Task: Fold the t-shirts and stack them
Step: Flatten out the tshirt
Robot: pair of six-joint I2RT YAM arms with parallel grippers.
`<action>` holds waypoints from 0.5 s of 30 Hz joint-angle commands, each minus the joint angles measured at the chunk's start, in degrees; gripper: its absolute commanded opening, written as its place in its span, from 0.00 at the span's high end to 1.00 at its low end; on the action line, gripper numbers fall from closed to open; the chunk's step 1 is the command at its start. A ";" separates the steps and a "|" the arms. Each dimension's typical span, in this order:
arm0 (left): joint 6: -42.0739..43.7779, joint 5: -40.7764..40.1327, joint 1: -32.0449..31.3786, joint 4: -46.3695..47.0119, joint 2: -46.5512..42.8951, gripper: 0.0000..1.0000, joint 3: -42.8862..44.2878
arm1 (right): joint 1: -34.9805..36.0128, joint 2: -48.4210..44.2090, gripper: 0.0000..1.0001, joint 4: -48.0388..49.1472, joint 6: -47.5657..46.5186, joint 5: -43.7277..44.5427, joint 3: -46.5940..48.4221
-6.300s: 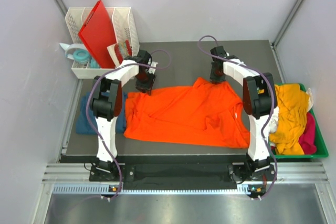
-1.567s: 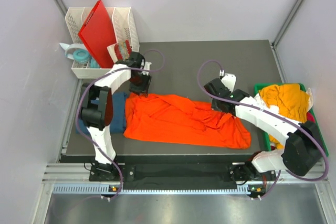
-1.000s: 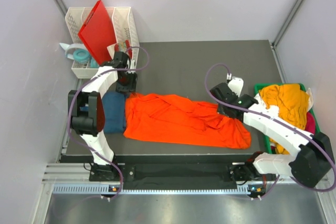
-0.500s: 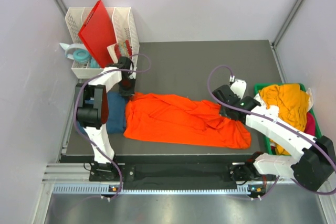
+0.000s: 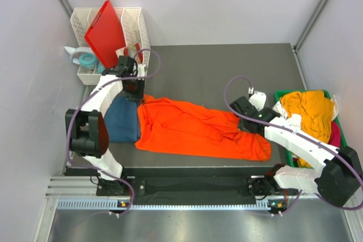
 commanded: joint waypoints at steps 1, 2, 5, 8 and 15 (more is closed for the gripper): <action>4.20 5.39 -3.00 -8.04 0.10 1.00 -1.02 | 0.12 -1.55 1.00 1.24 0.88 -0.32 -0.20; 4.64 5.13 -3.62 -8.83 0.37 1.00 -1.63 | 0.12 -1.37 1.00 1.50 0.88 -0.41 -0.20; 5.18 3.20 -5.74 -8.58 1.24 1.00 -4.97 | 0.12 -1.02 1.00 1.94 1.05 -0.59 0.06; 4.65 0.75 -5.92 -8.31 2.91 0.95 -6.38 | 0.12 -1.02 1.00 1.77 1.06 -0.50 0.15; 3.68 -3.23 -5.13 -5.41 3.71 0.78 -5.07 | 0.21 -1.81 1.00 1.24 1.41 -0.24 -0.73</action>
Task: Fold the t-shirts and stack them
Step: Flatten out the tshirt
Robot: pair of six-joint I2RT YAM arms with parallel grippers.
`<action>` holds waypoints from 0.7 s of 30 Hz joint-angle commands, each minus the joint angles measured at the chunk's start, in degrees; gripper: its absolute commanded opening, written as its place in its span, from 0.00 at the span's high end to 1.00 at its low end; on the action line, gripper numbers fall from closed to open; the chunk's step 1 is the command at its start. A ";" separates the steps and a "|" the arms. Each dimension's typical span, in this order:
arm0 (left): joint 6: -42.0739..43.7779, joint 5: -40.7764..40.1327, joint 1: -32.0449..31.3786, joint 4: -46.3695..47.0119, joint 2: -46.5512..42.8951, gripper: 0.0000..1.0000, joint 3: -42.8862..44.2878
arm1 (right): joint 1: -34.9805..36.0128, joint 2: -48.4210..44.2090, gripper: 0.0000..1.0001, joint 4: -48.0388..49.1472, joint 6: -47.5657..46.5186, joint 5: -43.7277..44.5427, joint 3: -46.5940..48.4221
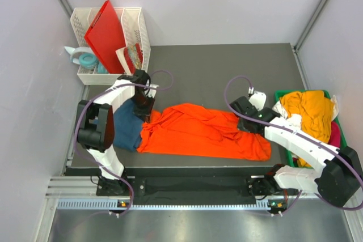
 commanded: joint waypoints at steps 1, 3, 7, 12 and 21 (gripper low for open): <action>-0.27 -2.07 0.89 0.86 -1.69 0.76 2.03 | 0.16 -1.83 1.00 0.80 1.06 0.48 -0.71; -0.28 -0.76 1.15 1.65 -2.57 0.68 2.83 | 0.17 -1.92 1.00 0.80 1.14 0.40 -0.88; -0.45 2.32 2.03 2.53 -5.72 0.57 5.29 | 0.16 -1.57 1.00 1.07 1.15 0.13 -0.97; -2.65 4.70 6.07 4.91 -8.90 0.53 6.61 | 0.25 -1.48 1.00 1.68 1.50 -0.39 -1.41; -3.00 0.40 15.99 5.18 -3.82 0.71 2.57 | 0.34 -1.92 1.00 2.03 1.41 -0.66 -1.85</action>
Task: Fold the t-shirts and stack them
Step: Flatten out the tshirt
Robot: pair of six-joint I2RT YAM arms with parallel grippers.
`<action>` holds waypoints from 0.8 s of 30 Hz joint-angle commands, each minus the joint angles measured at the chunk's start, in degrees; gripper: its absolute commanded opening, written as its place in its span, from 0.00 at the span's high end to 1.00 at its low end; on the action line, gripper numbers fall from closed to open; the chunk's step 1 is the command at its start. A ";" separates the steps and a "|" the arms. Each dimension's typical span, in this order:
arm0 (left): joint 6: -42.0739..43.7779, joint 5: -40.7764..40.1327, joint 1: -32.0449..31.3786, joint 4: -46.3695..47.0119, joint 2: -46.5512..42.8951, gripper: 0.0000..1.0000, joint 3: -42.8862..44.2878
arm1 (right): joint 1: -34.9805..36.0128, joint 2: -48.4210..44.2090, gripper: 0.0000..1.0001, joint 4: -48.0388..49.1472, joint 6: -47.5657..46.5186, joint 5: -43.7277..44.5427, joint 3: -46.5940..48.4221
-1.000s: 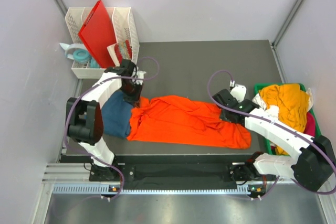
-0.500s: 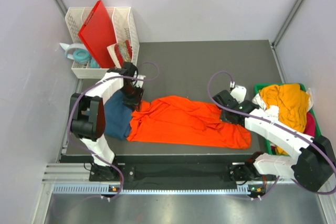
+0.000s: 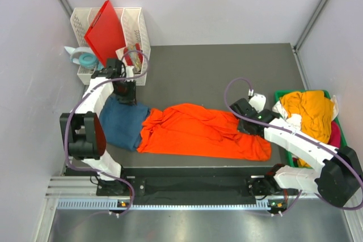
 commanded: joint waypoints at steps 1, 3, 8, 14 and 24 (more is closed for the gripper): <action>-0.51 -2.55 5.09 -0.44 4.96 0.81 -1.35 | 0.34 -1.68 1.00 1.07 0.67 0.22 0.09; -0.25 -3.52 7.29 -1.32 7.24 0.91 -1.26 | 0.34 -1.94 1.00 0.98 0.67 0.13 0.27; 0.98 -6.42 8.44 -1.68 10.06 1.00 -2.40 | 0.34 -2.21 1.00 0.72 0.49 0.39 0.62; 1.34 -14.05 9.32 -1.94 15.33 1.00 -3.01 | 0.34 -2.21 1.00 0.28 0.32 0.66 1.76; 2.57 -23.73 17.05 -0.09 18.50 1.00 -4.86 | 0.34 -2.21 1.00 0.28 0.14 1.10 2.12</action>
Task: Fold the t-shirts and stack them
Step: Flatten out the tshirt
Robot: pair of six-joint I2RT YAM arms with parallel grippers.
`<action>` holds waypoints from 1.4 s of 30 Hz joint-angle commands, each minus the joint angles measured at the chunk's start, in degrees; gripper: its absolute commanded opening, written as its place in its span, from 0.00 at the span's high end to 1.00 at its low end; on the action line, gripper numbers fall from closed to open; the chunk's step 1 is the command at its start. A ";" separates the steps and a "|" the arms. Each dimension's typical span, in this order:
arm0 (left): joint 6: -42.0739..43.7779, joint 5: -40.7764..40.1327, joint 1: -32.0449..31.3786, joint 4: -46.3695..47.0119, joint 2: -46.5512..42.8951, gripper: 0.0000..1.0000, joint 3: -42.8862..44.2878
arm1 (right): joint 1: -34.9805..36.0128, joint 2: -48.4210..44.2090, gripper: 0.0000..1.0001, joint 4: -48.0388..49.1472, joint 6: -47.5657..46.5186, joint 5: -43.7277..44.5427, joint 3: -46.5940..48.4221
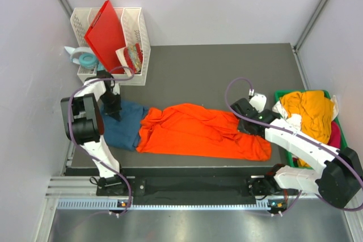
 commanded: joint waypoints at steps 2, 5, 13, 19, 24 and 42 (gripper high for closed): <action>3.49 -15.56 6.65 1.20 4.10 1.00 -2.59 | 0.34 -1.20 1.00 0.59 -0.10 1.25 2.10; 4.45 -16.27 8.76 1.28 4.36 1.00 -1.80 | 0.34 -0.94 1.00 0.85 -0.10 1.16 2.18; 8.23 -17.94 14.12 2.42 5.77 1.00 0.14 | 0.34 -2.08 1.00 0.59 0.07 1.07 1.13; 10.34 -18.47 16.15 3.48 7.26 1.00 2.86 | 0.34 -2.78 1.00 0.67 0.34 0.72 0.25; 11.14 -18.74 16.33 4.10 8.23 1.00 5.58 | 0.34 -3.66 1.00 0.41 0.42 0.28 -0.54; 8.69 24.15 13.97 -2.15 -20.94 0.41 5.15 | 0.43 -4.10 1.00 1.55 -1.07 -0.07 -1.60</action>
